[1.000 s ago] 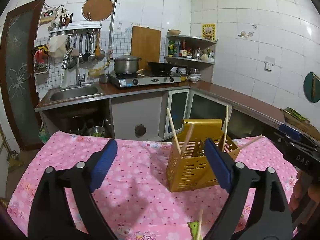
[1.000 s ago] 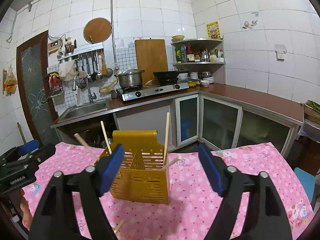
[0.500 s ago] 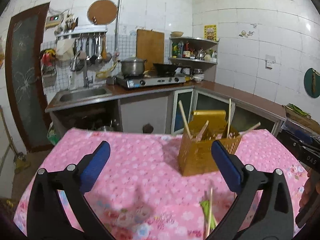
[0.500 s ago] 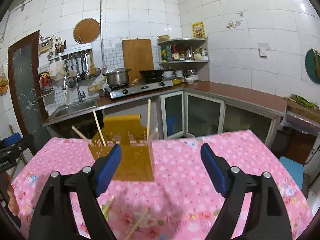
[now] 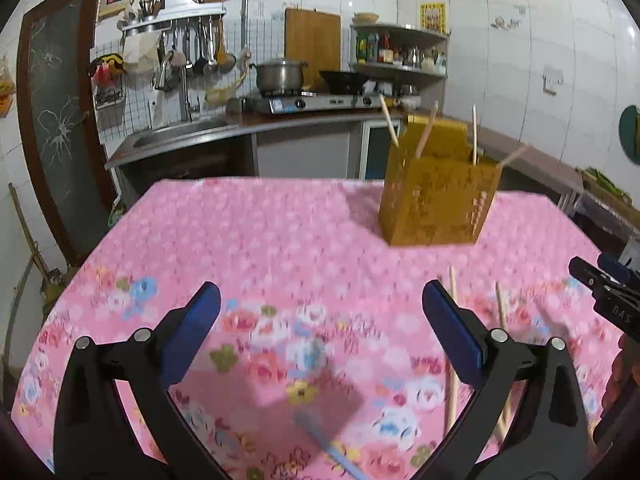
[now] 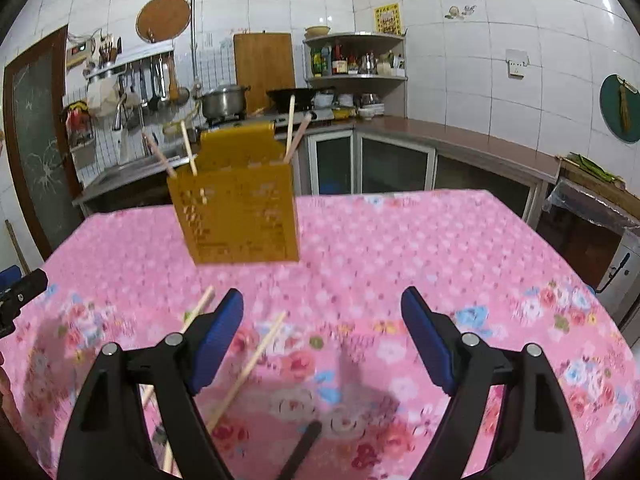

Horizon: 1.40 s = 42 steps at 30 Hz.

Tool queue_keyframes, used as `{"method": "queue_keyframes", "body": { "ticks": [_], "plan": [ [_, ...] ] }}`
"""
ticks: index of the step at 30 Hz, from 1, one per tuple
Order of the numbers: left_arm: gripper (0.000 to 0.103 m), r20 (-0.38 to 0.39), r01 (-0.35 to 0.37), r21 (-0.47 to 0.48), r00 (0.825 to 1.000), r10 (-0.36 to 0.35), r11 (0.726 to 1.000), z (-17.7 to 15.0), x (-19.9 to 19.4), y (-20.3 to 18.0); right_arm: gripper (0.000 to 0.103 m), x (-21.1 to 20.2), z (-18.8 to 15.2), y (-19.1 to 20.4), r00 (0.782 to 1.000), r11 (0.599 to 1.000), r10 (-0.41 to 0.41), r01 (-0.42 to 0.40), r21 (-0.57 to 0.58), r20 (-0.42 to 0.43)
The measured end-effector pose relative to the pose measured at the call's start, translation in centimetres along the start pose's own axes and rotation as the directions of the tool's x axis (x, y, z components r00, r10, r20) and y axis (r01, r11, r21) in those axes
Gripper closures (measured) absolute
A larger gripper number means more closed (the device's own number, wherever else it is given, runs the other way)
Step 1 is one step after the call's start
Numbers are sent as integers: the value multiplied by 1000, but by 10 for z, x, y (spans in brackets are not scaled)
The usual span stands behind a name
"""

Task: Organize utensils
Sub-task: 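Move both open tools back toward the remaining utensils on the table, then close the left tool on the light-blue spoon while the right tool grasps a dark chopstick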

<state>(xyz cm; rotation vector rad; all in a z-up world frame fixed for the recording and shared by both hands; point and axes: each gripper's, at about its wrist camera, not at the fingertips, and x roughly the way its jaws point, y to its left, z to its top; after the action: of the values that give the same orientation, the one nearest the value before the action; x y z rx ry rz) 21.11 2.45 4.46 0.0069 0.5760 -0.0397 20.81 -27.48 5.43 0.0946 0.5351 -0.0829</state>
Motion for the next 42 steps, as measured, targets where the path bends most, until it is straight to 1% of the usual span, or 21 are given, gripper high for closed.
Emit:
{"method": "queue_keyframes", "body": {
  "ticks": [6,9,12,14,17,18,19,20,21,23,25,27,30,31,33,34,35,38,40,41,42],
  "plan": [
    [6,-65,14,0,998,-14,1000,-17,0,0,23,-4,-17,-6,998,999,-50,49,-7,-44],
    [6,-97,18,2,995,-17,1000,-27,0,-4,23,-1,-27,-12,992,998,-63,64,7,-106],
    [10,-131,19,0,991,-19,1000,-35,1,-7,24,4,-40,-13,985,998,-67,70,7,-159],
    [17,-164,24,-7,986,-24,1000,-41,4,-7,26,7,-47,-9,979,998,-68,70,3,-193],
    [28,-216,30,-13,976,-33,999,-49,7,-9,37,11,-58,-3,964,997,-83,80,-21,-252],
    [30,-227,33,-13,973,-36,999,-51,8,-10,42,13,-62,-1,959,996,-84,81,-24,-270],
    [36,-246,36,-10,968,-38,999,-54,9,-12,44,15,-66,0,952,997,-79,76,-21,-297],
    [42,-256,38,-7,966,-38,999,-56,9,-13,49,17,-69,0,946,997,-70,69,-14,-317],
    [45,-274,40,0,961,-38,999,-58,10,-15,53,18,-72,0,941,998,-63,64,-8,-333],
    [54,-309,43,6,950,-39,999,-62,12,-18,56,21,-76,2,933,998,-59,60,-7,-356],
    [61,-334,40,6,942,-36,999,-67,15,-19,56,22,-78,3,931,998,-64,66,-8,-360],
    [62,-362,23,-12,932,-26,1000,-70,18,-17,60,22,-78,3,928,998,-56,64,8,-369],
    [62,-398,15,-54,917,-35,998,-73,24,-12,61,24,-77,5,920,997,-55,69,23,-389],
    [63,-410,12,-57,911,-34,998,-74,26,-12,61,25,-76,6,917,997,-58,72,22,-394],
    [65,-421,-2,-44,907,-16,999,-74,28,-15,62,28,-74,7,911,997,-62,79,25,-407],
    [67,-426,-7,-39,905,-10,999,-74,28,-16,63,28,-74,8,908,996,-67,82,19,-415],
    [74,-432,-9,-37,902,-8,999,-73,29,-18,65,29,-73,10,905,997,-68,82,15,-419],
    [87,-439,-9,-39,898,-9,999,-69,36,-19,76,32,-71,11,905,997,-53,68,22,-422],
    [88,-442,-8,-49,897,-15,999,-67,40,-19,79,34,-70,11,906,997,-45,64,31,-422],
    [90,-442,-4,-50,897,-18,999,-65,43,-19,85,34,-70,11,907,998,-45,63,30,-420],
    [90,-441,-3,-49,897,-19,999,-64,45,-20,87,35,-69,12,908,998,-34,53,34,-419]
  ]
}}
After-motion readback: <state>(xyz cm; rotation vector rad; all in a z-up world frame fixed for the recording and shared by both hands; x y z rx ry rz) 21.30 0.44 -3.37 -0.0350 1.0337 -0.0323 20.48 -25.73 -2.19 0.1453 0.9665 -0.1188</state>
